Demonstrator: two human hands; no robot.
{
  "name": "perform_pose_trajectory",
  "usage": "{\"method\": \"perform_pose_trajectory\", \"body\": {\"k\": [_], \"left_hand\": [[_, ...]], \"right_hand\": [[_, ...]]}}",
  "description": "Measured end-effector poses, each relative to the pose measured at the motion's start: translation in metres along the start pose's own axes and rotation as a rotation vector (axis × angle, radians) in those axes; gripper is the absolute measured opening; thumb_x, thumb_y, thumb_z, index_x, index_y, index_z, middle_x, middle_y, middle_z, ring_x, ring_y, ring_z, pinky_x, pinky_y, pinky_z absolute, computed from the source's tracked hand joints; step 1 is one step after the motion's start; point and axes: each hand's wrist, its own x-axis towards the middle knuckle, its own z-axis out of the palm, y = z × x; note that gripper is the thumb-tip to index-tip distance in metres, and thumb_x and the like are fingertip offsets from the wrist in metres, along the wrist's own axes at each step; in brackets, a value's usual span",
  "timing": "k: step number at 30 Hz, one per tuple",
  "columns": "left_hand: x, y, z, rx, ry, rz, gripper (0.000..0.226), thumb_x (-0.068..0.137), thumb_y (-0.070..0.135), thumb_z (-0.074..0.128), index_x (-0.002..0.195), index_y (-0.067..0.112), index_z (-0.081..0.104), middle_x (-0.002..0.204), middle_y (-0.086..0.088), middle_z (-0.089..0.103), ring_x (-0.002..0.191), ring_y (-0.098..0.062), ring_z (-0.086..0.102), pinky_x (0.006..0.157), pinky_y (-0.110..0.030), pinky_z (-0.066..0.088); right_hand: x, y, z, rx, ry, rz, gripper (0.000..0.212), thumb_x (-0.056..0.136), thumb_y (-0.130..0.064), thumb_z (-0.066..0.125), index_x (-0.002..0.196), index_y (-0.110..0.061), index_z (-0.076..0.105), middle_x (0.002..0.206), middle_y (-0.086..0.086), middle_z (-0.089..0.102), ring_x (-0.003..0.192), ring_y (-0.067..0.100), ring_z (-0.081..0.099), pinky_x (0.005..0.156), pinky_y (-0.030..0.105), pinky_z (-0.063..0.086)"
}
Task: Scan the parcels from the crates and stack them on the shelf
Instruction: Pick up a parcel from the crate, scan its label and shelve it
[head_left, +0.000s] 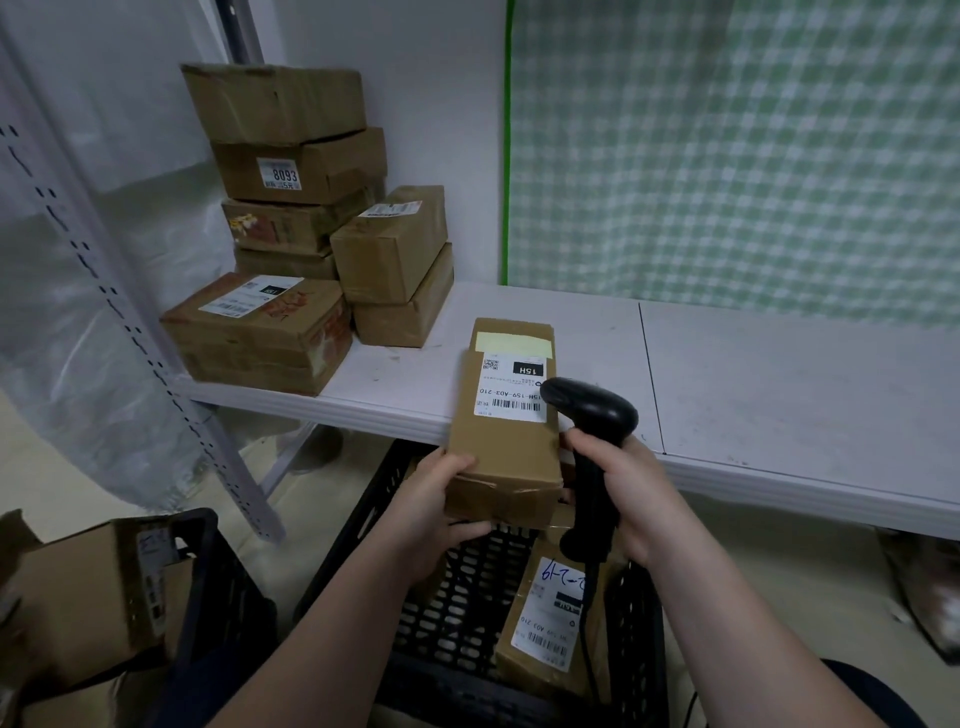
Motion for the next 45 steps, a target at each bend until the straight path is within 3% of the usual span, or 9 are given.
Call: {"method": "perform_pose_trajectory", "body": {"k": [5,7,9,14,28,34,39,42,45], "left_hand": [[-0.003,0.007,-0.002,0.053,0.077,0.216,0.065,0.091,0.010,0.060,0.147,0.028,0.032,0.118,0.001,0.052,0.118,-0.027,0.053,0.102,-0.051,0.046],[-0.003,0.009,-0.005,0.054,0.100,0.263,0.070,0.089,0.009,0.062,0.149,0.028,0.029,0.130,-0.004,0.049,0.121,-0.027,0.051,0.106,-0.051,0.042],[-0.004,0.010,-0.006,0.086,0.133,0.315,0.075,0.087,0.009,0.065,0.150,0.028,0.028,0.141,-0.007,0.043,0.123,-0.027,0.050,0.106,-0.050,0.042],[-0.002,0.006,-0.010,0.116,0.167,0.352,0.077,0.085,0.014,0.069,0.148,0.030,0.029,0.142,-0.007,0.040,0.122,-0.026,0.050,0.103,-0.046,0.045],[0.001,0.007,-0.015,0.113,0.158,0.311,0.077,0.085,0.016,0.070,0.148,0.034,0.029,0.142,-0.006,0.040,0.119,-0.026,0.052,0.103,-0.050,0.045],[-0.003,0.027,-0.016,0.038,0.220,0.299,0.057,0.091,0.017,0.063,0.142,0.026,0.040,0.135,-0.006,0.048,0.116,-0.024,0.053,0.099,-0.050,0.048],[-0.006,0.074,-0.019,0.047,0.252,0.359,0.042,0.091,0.023,0.062,0.132,0.027,0.049,0.128,-0.008,0.055,0.113,-0.027,0.059,0.079,-0.039,0.057],[-0.008,0.112,-0.014,0.009,0.266,0.392,0.037,0.093,0.026,0.060,0.128,0.026,0.051,0.118,-0.006,0.057,0.105,-0.027,0.062,0.082,-0.041,0.058],[-0.005,0.156,-0.007,-0.076,0.282,0.385,0.019,0.092,0.032,0.061,0.110,0.028,0.055,0.113,-0.005,0.058,0.100,-0.026,0.063,0.083,-0.042,0.058]], "right_hand": [[-0.002,-0.014,-0.004,-0.025,0.008,-0.050,0.018,0.090,-0.023,0.064,0.107,-0.017,0.061,0.093,0.009,0.066,0.074,0.019,0.059,0.066,0.033,0.048],[-0.004,-0.018,-0.003,-0.028,-0.027,-0.048,0.015,0.090,-0.020,0.064,0.102,-0.012,0.061,0.095,0.011,0.065,0.067,0.018,0.057,0.060,0.031,0.046],[-0.006,-0.021,0.000,-0.035,-0.070,-0.015,0.014,0.091,-0.019,0.063,0.101,-0.010,0.061,0.094,0.011,0.065,0.061,0.016,0.055,0.054,0.028,0.044],[-0.010,-0.018,0.006,-0.027,-0.127,0.098,0.018,0.092,-0.020,0.061,0.104,-0.007,0.061,0.089,0.010,0.066,0.053,0.015,0.054,0.047,0.024,0.045],[-0.012,-0.022,0.009,-0.008,-0.123,0.109,0.015,0.092,-0.024,0.061,0.096,-0.010,0.062,0.080,0.007,0.069,0.053,0.014,0.056,0.048,0.025,0.047],[-0.011,-0.027,0.015,0.000,-0.122,0.066,0.016,0.091,-0.023,0.063,0.100,-0.009,0.061,0.084,0.008,0.068,0.053,0.015,0.058,0.049,0.025,0.048],[-0.003,-0.045,0.025,0.014,-0.107,-0.006,0.016,0.091,-0.019,0.062,0.103,-0.008,0.060,0.091,0.011,0.065,0.053,0.014,0.058,0.050,0.027,0.048],[0.005,-0.060,0.035,0.013,-0.114,-0.046,0.014,0.092,-0.015,0.060,0.103,-0.006,0.059,0.089,0.011,0.063,0.055,0.016,0.055,0.050,0.027,0.046],[0.016,-0.074,0.048,-0.009,-0.121,-0.072,0.016,0.092,-0.013,0.060,0.106,-0.006,0.058,0.087,0.010,0.062,0.056,0.017,0.054,0.050,0.027,0.045]]}}
